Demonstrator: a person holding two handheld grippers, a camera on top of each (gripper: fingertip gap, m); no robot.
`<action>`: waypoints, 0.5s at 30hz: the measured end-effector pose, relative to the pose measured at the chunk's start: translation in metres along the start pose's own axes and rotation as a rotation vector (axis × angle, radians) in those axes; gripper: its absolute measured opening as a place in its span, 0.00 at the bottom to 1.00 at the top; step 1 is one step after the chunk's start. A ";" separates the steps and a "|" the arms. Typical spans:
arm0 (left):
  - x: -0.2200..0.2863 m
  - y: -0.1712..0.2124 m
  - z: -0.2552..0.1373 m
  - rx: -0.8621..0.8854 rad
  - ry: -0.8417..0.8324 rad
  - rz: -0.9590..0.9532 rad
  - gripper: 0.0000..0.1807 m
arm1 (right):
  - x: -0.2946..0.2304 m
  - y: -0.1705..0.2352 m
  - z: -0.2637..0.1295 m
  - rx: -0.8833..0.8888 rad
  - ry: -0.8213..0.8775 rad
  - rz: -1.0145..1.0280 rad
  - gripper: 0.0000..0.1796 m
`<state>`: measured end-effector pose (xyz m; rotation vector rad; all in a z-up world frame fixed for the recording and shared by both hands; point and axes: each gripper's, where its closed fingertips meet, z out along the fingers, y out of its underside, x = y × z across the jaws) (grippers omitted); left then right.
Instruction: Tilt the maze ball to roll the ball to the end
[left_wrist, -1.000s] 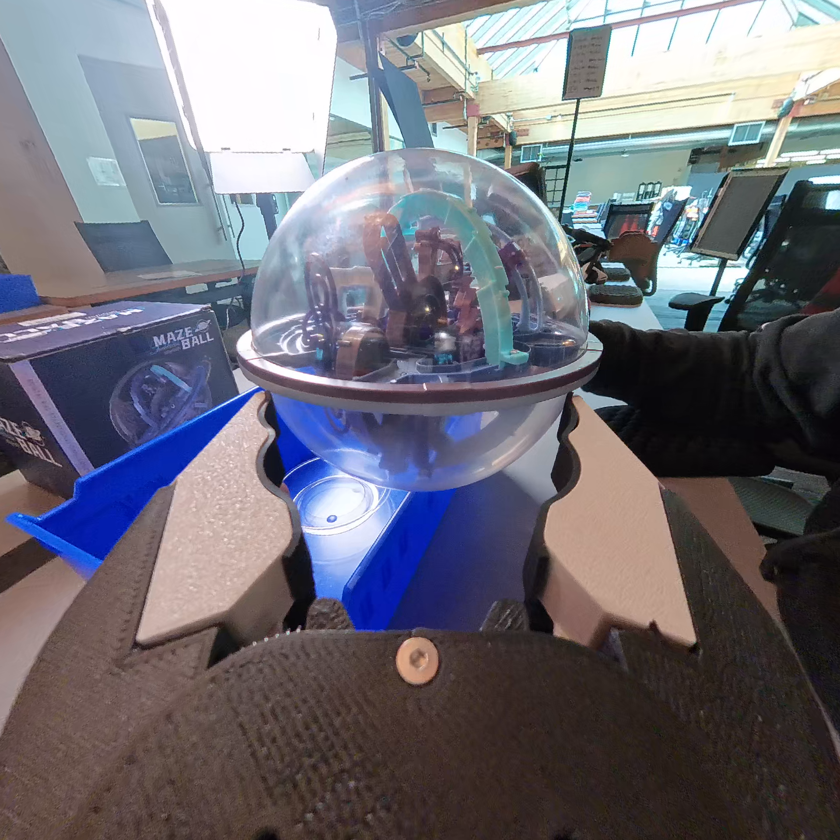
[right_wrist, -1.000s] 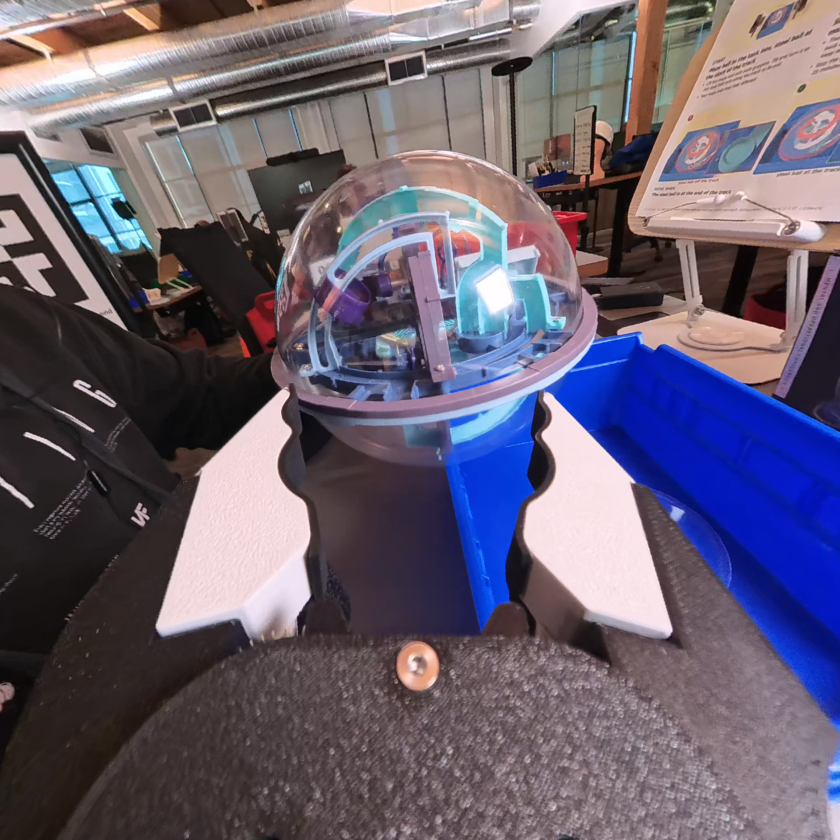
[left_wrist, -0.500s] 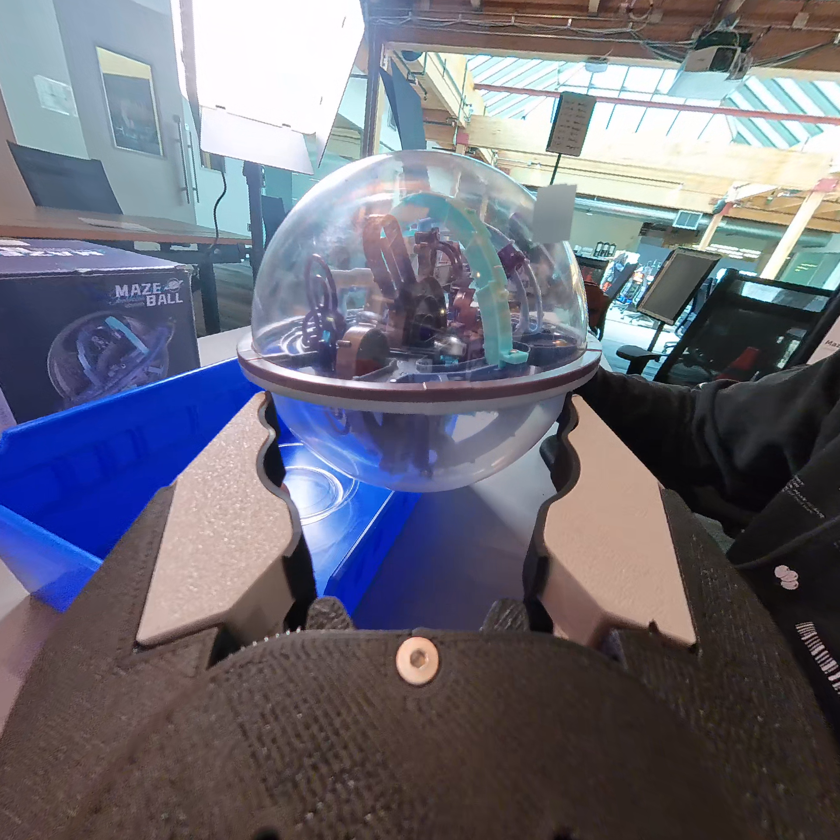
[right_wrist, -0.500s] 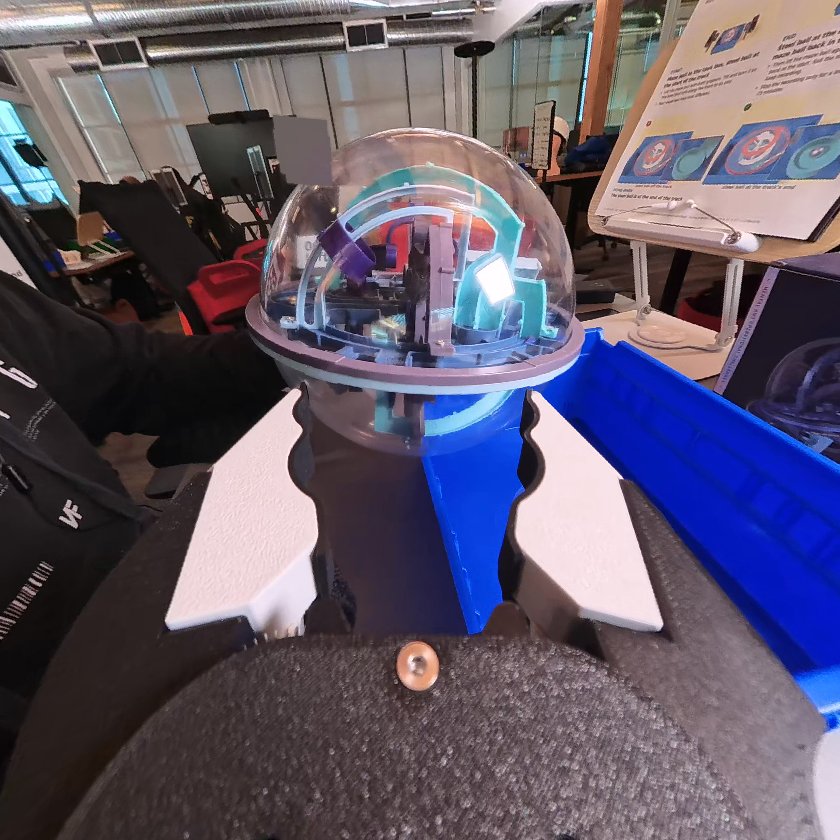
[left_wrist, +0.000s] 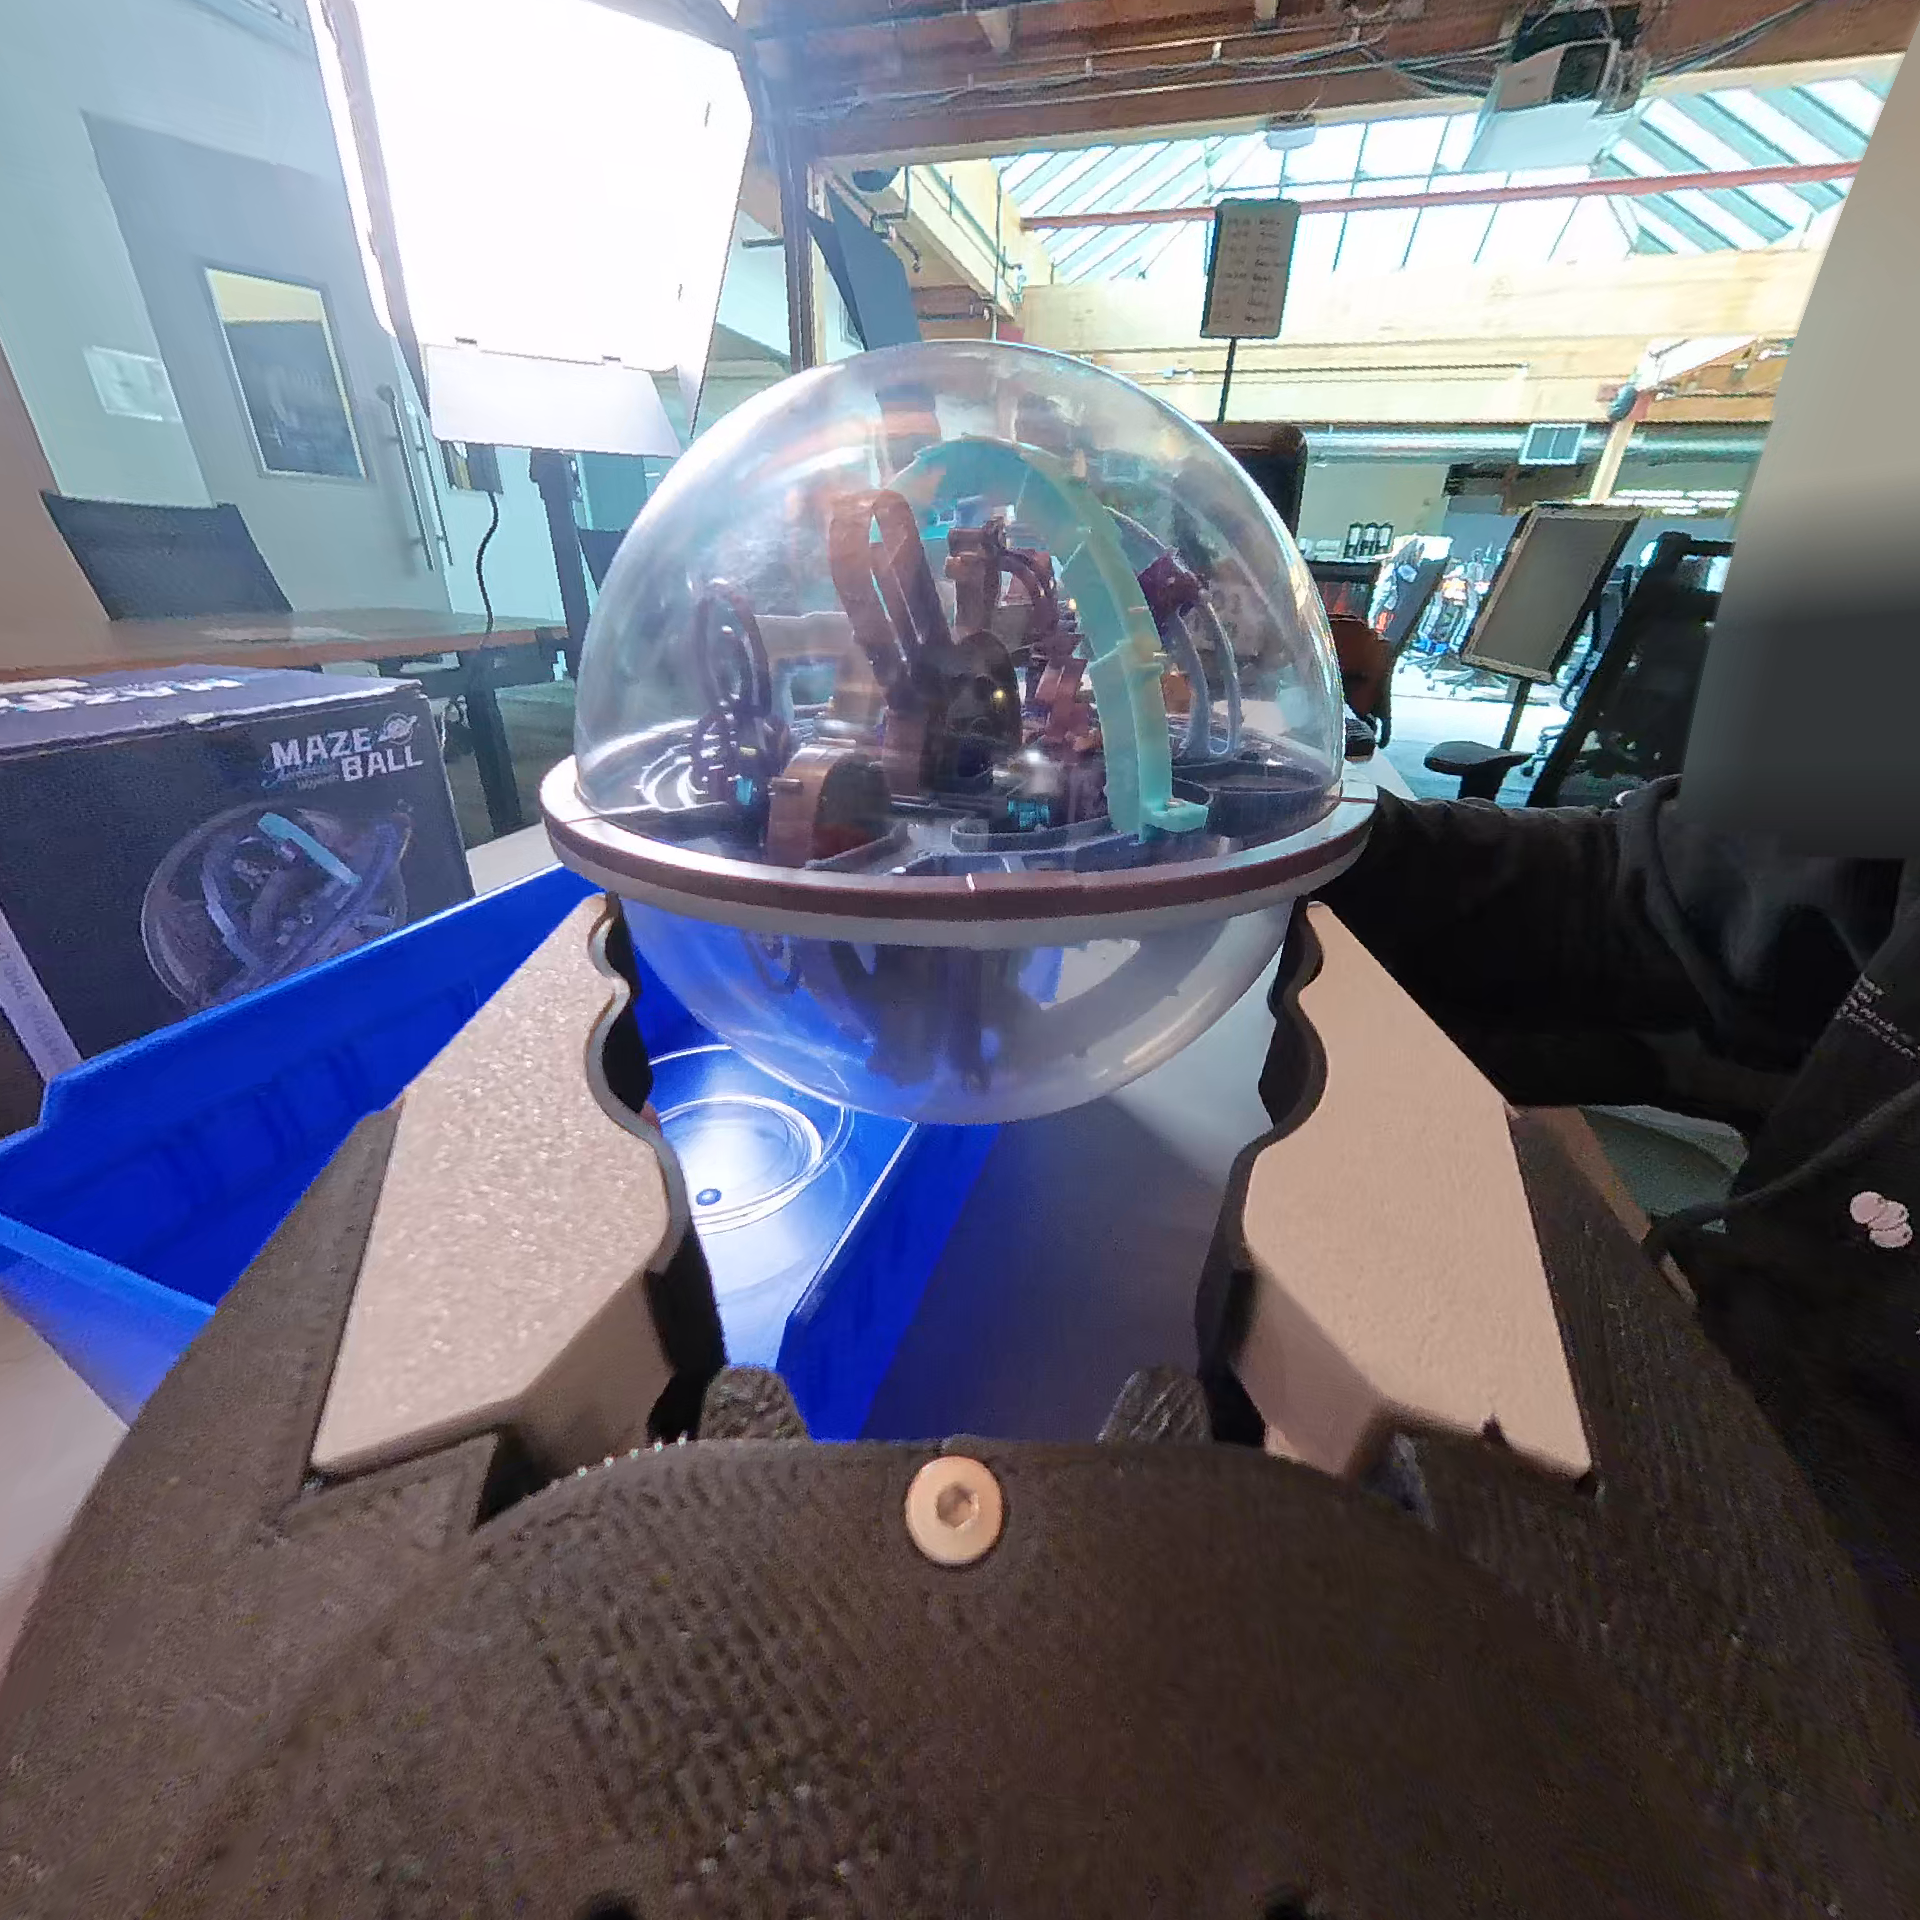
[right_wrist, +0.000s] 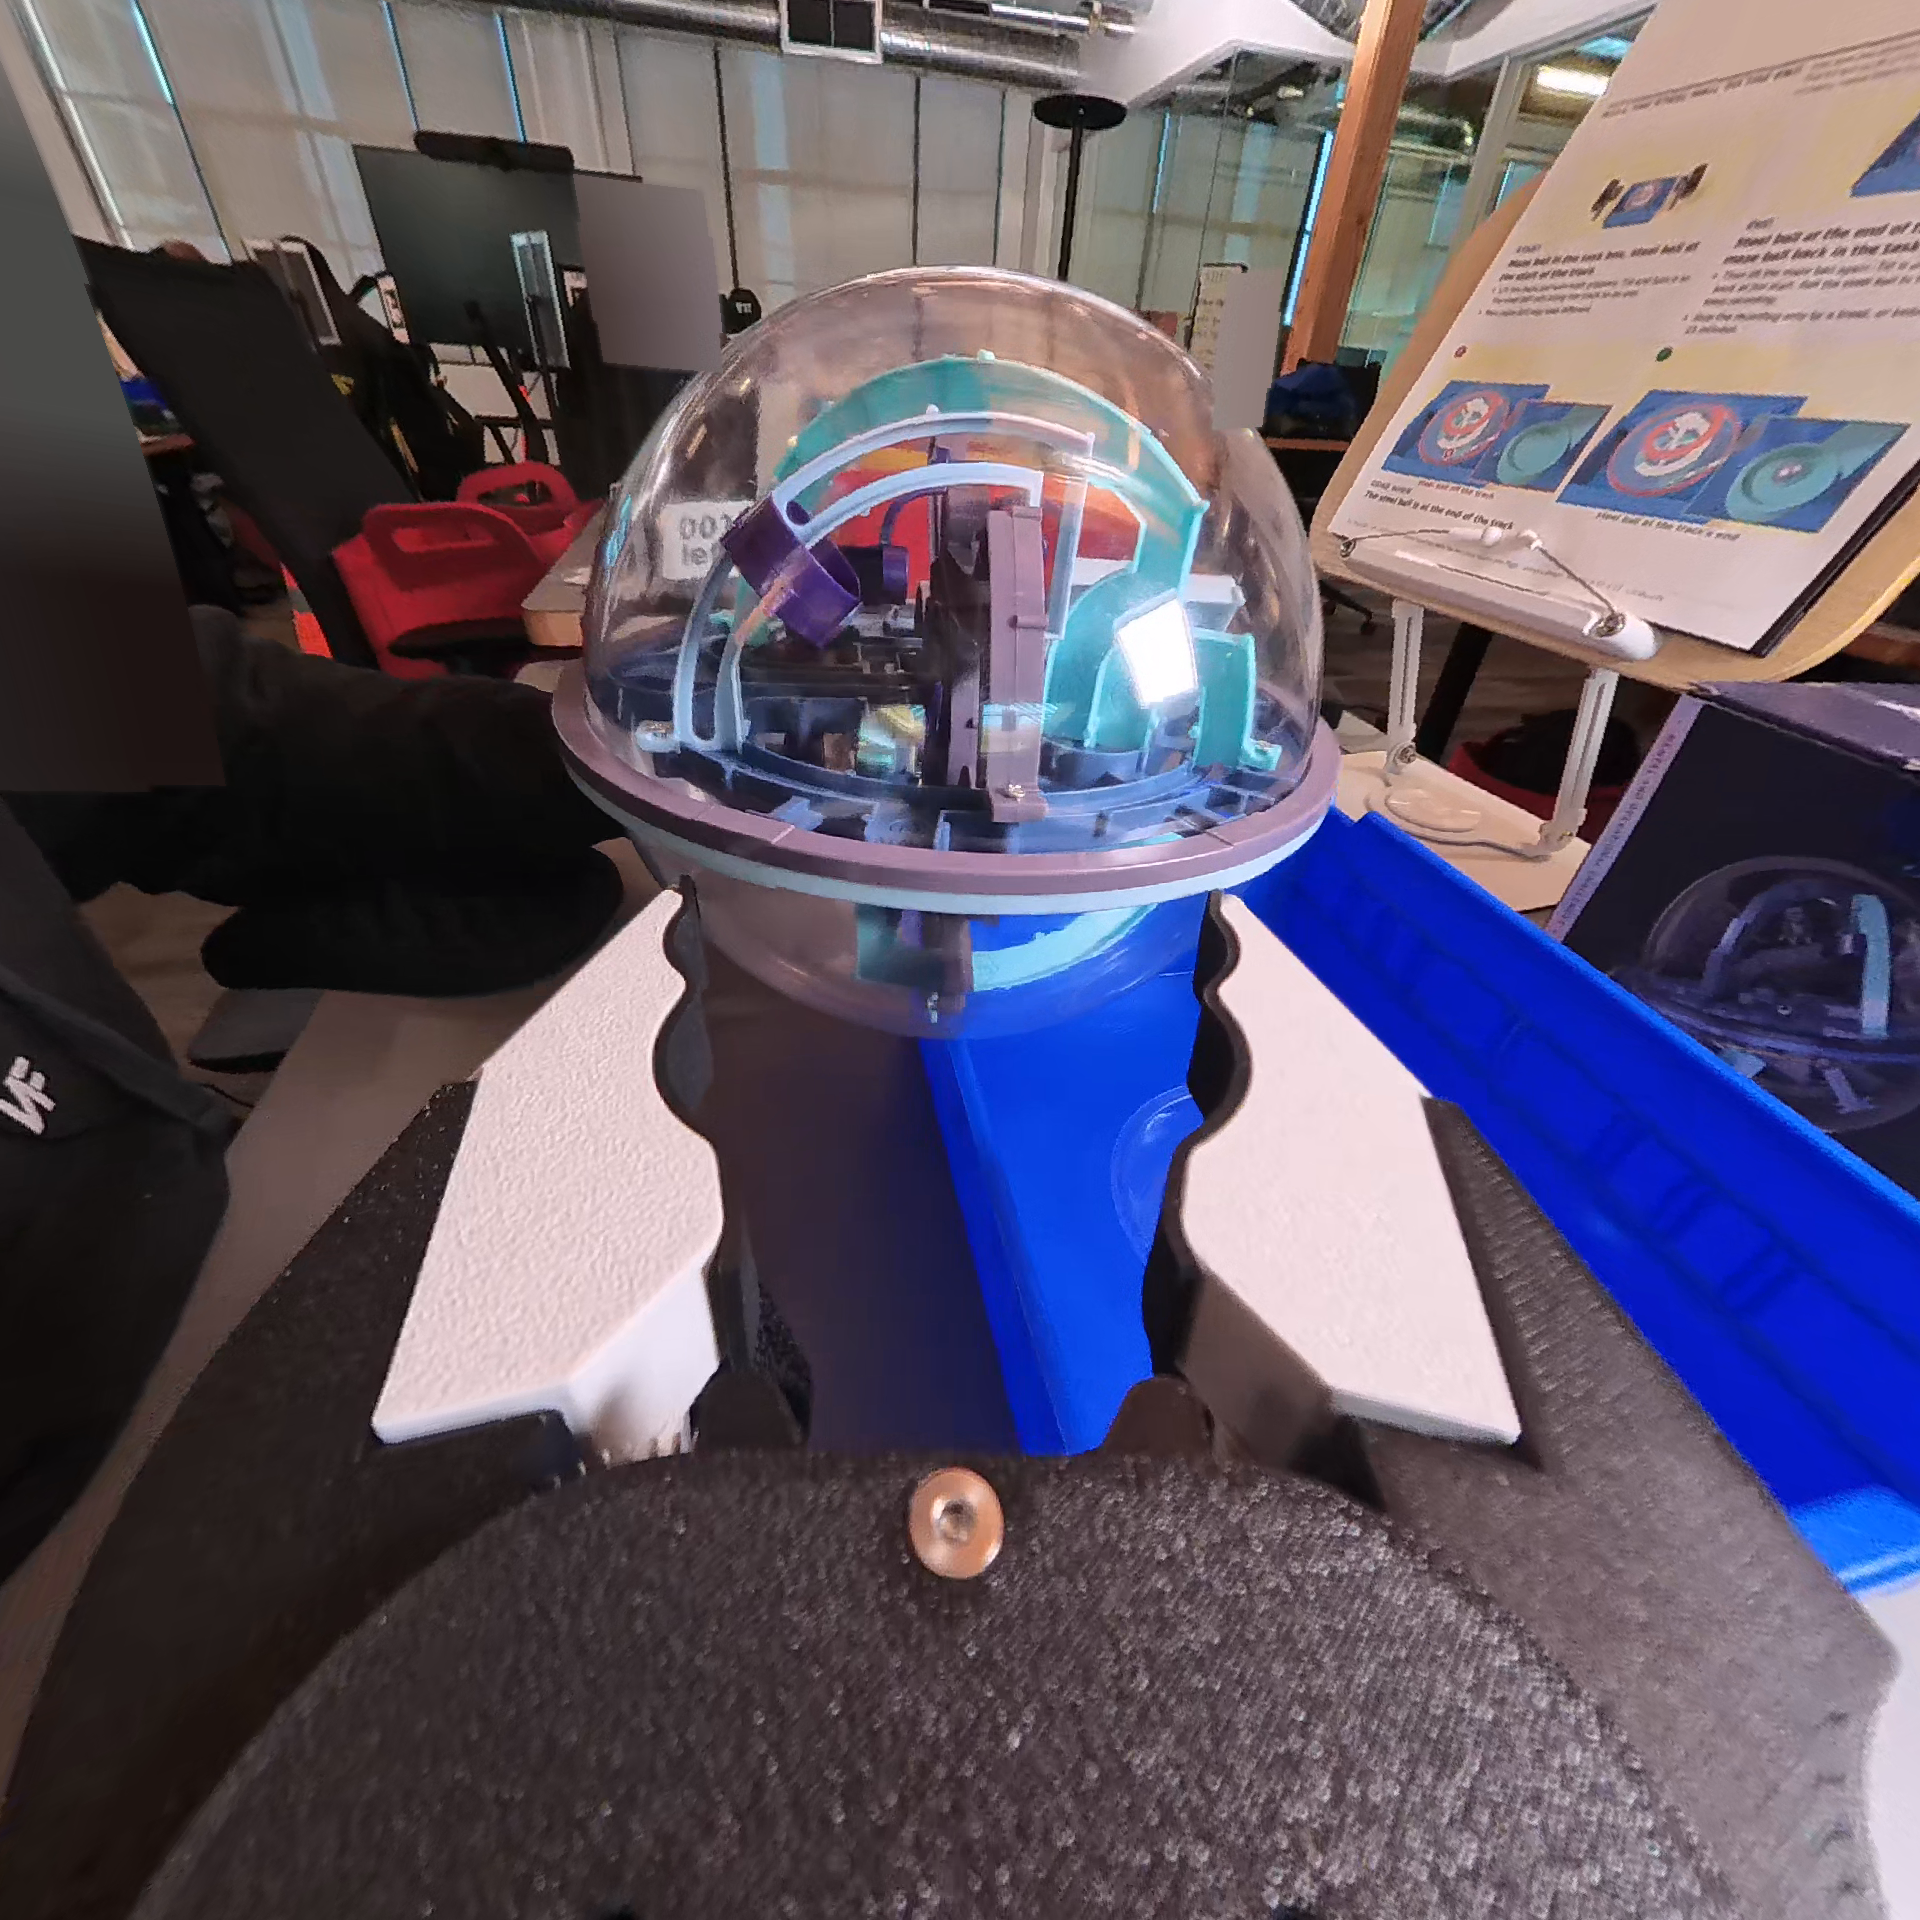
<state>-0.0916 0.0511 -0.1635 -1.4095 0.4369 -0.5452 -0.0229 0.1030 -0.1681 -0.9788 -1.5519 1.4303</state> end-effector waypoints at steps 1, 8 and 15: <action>0.000 0.000 0.000 0.004 0.002 0.014 0.67 | 0.000 0.000 0.000 0.000 0.003 -0.011 0.52; 0.000 -0.004 -0.002 0.018 0.011 0.028 0.67 | -0.002 -0.005 0.002 0.008 0.013 -0.032 0.52; 0.004 -0.008 -0.005 0.042 0.027 0.092 0.67 | -0.007 -0.009 0.003 0.005 0.025 -0.095 0.52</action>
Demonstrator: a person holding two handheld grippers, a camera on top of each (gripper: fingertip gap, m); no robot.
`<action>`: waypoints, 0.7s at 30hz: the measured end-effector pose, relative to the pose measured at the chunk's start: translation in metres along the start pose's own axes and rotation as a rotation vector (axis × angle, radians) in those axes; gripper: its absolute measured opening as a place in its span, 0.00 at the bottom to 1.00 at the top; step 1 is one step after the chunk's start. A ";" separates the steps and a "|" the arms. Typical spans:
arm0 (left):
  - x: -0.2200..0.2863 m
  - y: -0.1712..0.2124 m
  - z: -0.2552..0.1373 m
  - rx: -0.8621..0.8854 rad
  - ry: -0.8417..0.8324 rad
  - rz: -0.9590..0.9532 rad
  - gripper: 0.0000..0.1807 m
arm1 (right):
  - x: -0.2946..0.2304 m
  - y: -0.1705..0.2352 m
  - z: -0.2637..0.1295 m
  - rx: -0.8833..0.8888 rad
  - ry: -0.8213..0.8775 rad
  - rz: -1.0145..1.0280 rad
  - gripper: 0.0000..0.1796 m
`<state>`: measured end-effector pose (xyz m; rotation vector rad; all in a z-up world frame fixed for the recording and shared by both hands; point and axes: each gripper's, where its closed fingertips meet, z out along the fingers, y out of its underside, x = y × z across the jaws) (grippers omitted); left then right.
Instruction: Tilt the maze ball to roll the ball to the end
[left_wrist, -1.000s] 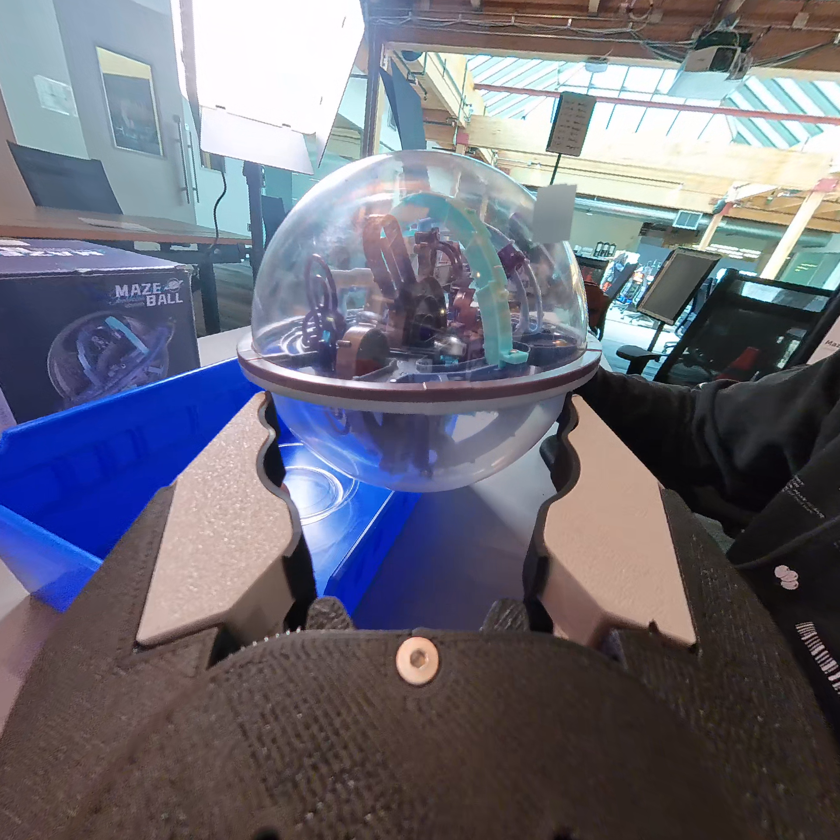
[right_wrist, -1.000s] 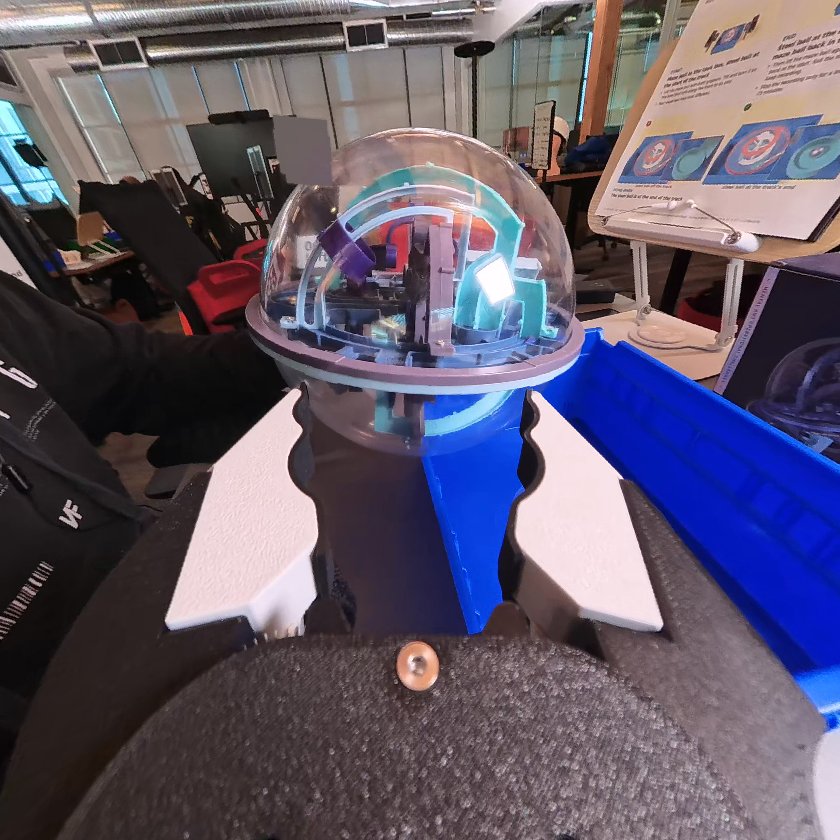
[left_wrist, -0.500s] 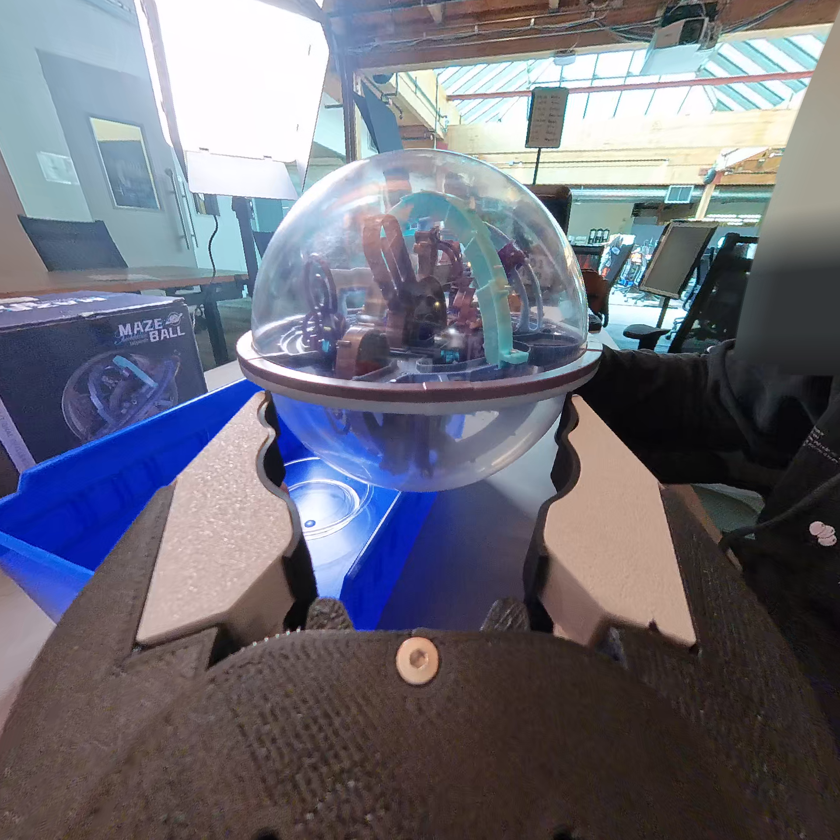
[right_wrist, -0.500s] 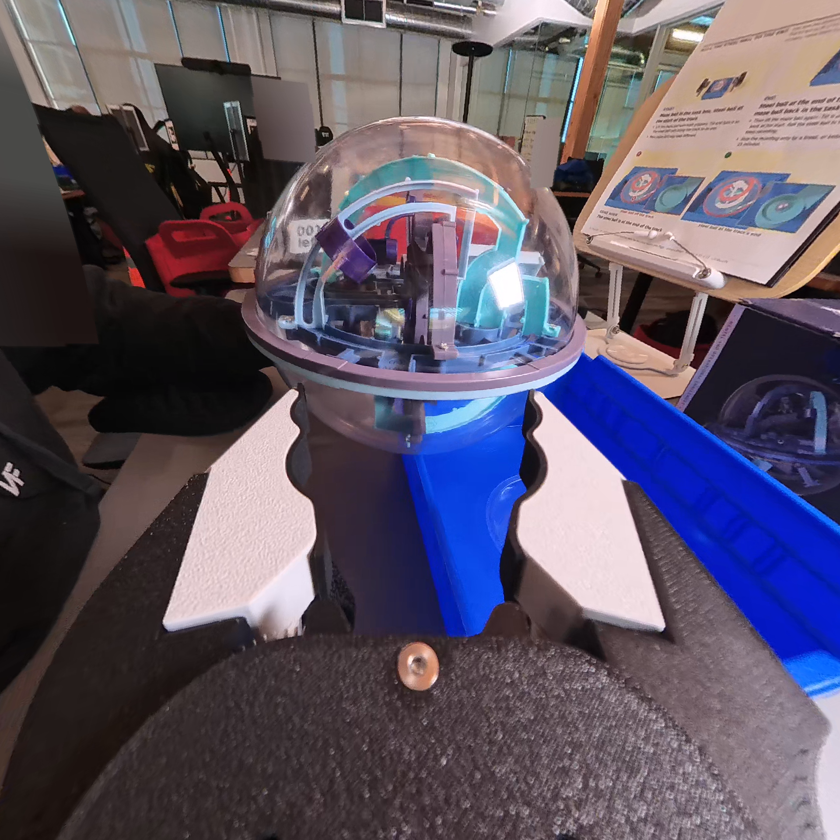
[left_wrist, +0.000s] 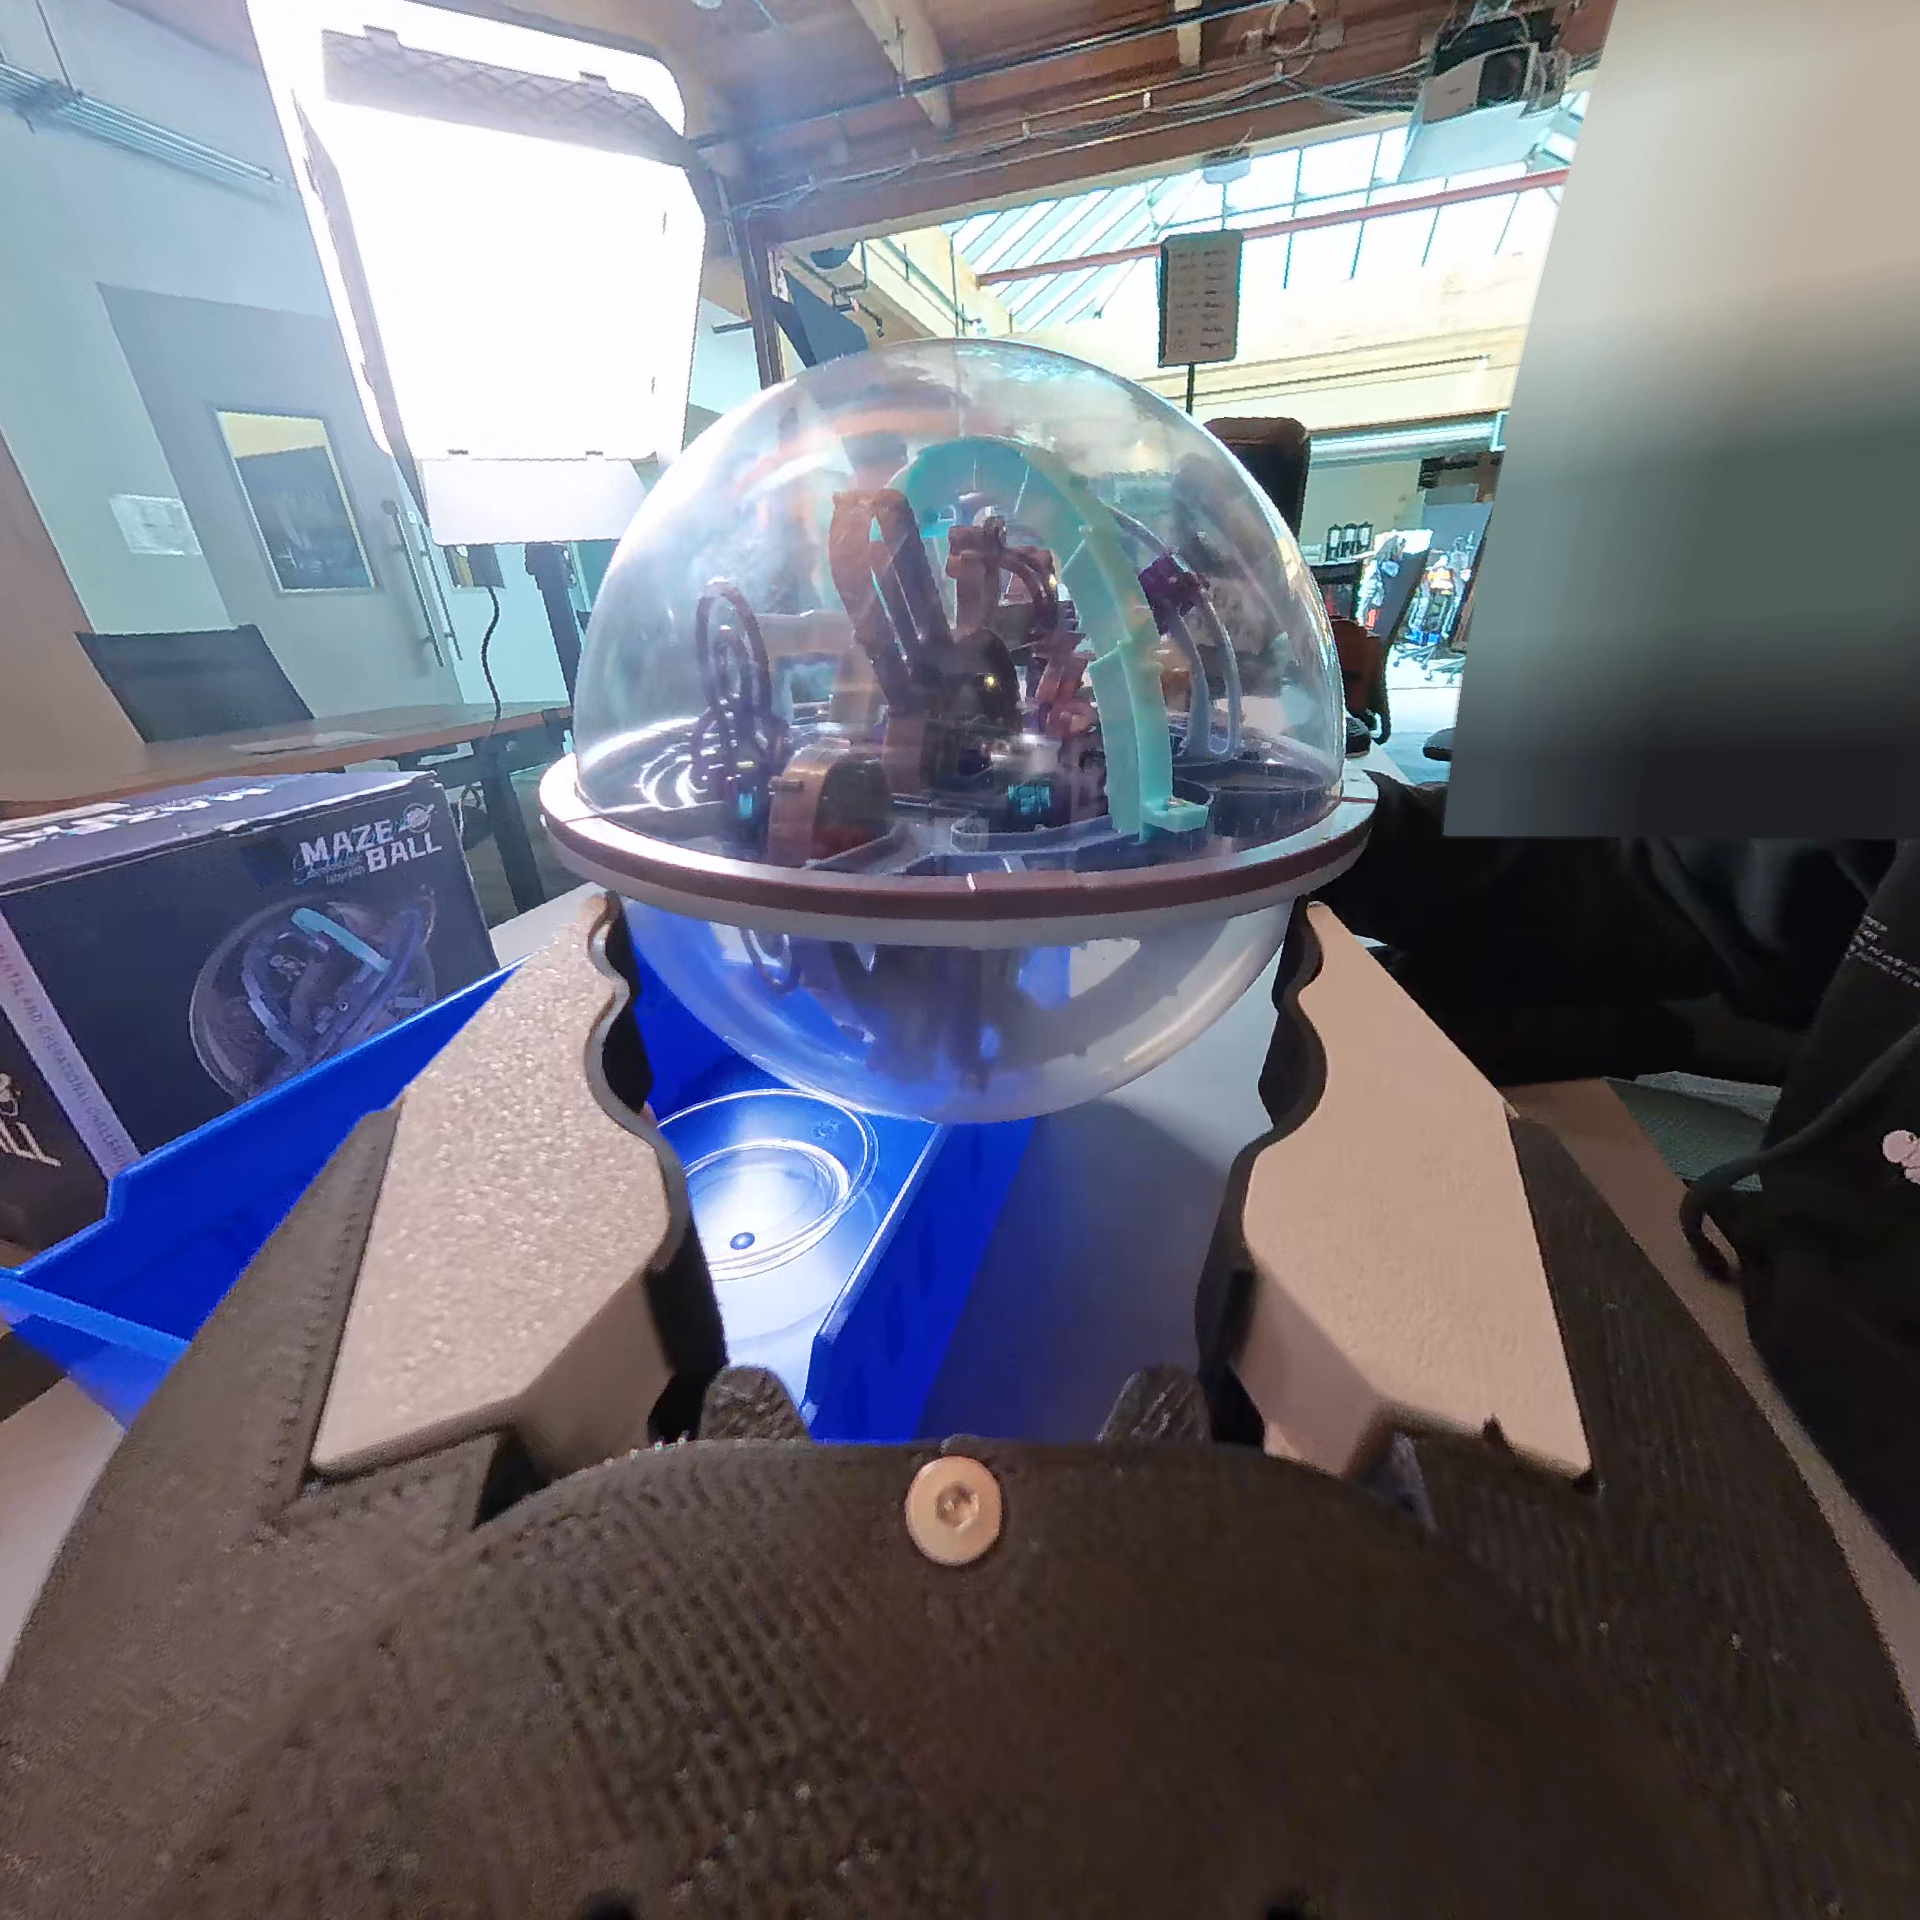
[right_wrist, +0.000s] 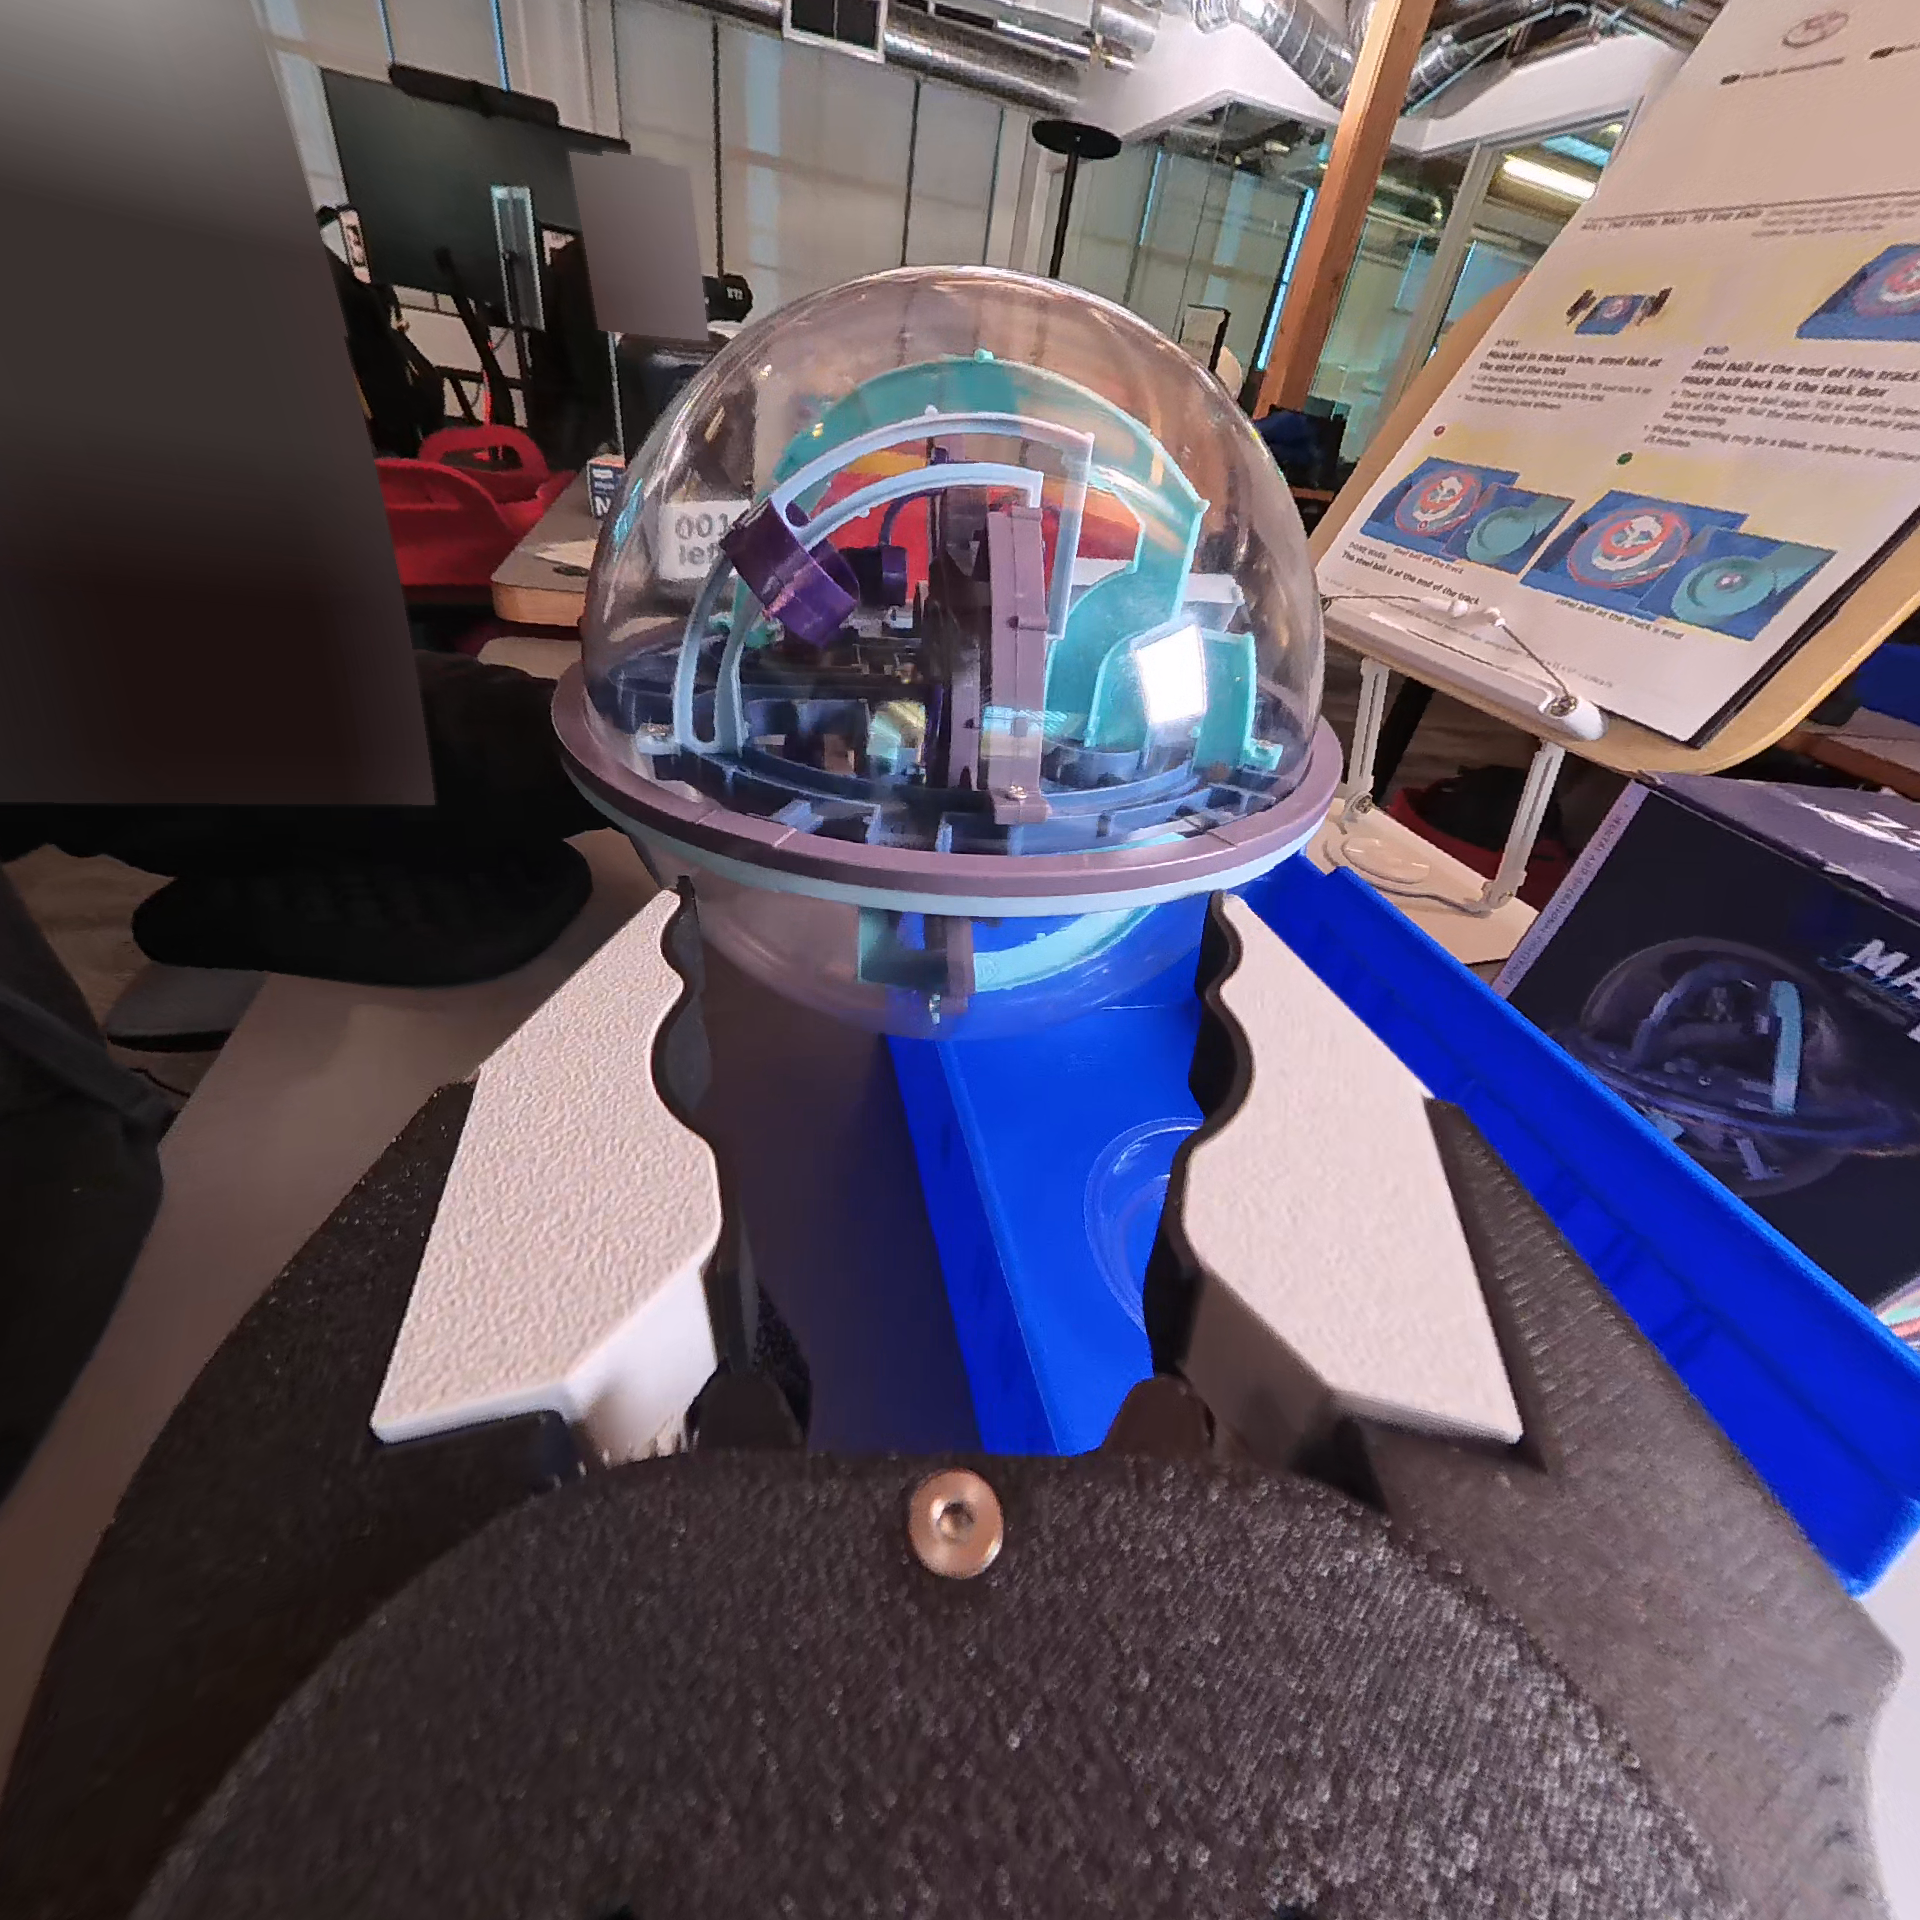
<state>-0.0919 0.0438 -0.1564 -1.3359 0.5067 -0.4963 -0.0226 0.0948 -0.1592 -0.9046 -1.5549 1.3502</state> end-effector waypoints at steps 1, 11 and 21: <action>0.000 0.000 0.000 0.001 0.001 0.003 0.67 | 0.000 -0.001 0.000 0.001 0.001 -0.003 0.52; -0.001 -0.008 0.006 -0.029 -0.045 -0.098 0.67 | 0.004 -0.008 0.000 0.023 0.007 0.097 0.55; -0.004 -0.014 0.007 -0.067 -0.077 -0.167 0.67 | 0.007 -0.012 0.002 0.024 0.005 0.175 0.56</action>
